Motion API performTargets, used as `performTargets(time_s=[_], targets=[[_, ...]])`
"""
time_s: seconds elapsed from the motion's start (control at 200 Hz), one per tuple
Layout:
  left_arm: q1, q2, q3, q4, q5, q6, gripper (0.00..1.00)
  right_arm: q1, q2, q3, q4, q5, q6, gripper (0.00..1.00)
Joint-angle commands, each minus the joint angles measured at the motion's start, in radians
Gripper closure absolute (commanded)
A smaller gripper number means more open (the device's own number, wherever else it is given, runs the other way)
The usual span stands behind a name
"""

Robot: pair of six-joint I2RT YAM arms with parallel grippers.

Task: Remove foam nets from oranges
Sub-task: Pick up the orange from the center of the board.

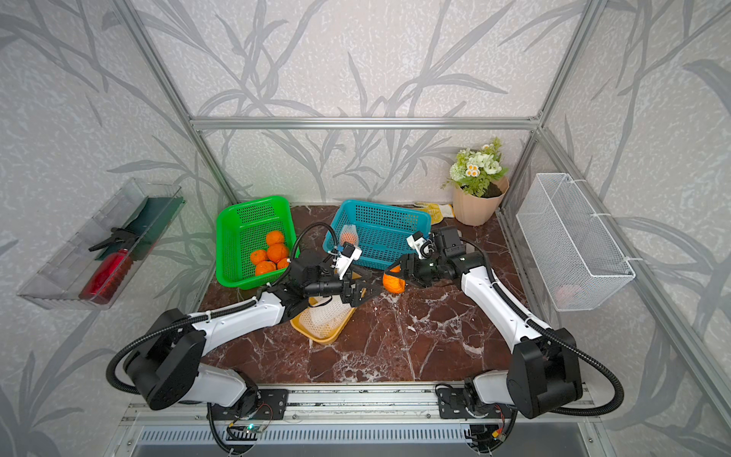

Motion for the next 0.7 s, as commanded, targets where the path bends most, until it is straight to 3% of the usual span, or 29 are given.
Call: performTargets(time_s=[0.0, 0.34, 0.47, 0.615, 0.695], targets=[[-0.027, 0.039, 0.039, 0.156, 0.021, 0.008, 0.01, 0.006, -0.033, -0.037, 0.145, -0.086, 0.130, 0.51], [-0.063, 0.128, 0.152, -0.023, -0.156, 0.058, 0.02, 0.026, -0.038, -0.093, 0.262, -0.106, 0.237, 0.51], [-0.063, 0.128, 0.194, -0.124, -0.198, 0.062, 0.24, 0.028, -0.043, -0.120, 0.280, -0.100, 0.261, 0.51], [-0.061, 0.137, 0.233, -0.194, -0.199, 0.043, 0.43, 0.032, -0.038, -0.143, 0.356, -0.111, 0.321, 0.50], [-0.057, 0.138, 0.255, -0.263, -0.203, 0.046, 0.50, 0.032, -0.030, -0.132, 0.364, -0.115, 0.331, 0.44]])
